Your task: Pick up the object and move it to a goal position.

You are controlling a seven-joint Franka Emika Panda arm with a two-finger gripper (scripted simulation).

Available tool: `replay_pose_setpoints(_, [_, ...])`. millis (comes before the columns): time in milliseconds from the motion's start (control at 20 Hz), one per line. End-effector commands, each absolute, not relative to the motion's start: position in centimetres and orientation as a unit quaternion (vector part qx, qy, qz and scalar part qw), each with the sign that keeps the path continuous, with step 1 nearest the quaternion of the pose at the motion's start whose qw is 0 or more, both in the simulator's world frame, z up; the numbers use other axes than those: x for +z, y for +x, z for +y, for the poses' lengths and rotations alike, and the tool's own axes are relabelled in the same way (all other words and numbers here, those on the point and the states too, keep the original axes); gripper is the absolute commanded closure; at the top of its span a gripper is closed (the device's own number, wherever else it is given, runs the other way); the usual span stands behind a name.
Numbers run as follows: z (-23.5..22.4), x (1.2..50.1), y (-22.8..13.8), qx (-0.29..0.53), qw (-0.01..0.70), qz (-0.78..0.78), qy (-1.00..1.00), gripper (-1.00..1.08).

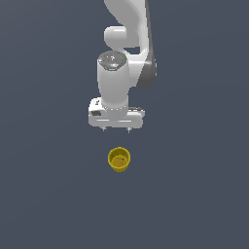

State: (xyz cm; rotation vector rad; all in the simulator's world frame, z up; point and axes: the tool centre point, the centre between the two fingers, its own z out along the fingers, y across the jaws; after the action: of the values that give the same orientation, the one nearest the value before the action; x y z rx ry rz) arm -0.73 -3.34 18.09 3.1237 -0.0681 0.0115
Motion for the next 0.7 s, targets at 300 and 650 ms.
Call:
replay_pose_setpoints(300, [-2.54,18.21,-0.93,-0.001,0.003,-0.024,1.0,-0.2])
replay_pose_setpoints(650, [-2.51,18.16,-0.65,-0.003,0.002,-0.028,1.0,-0.2])
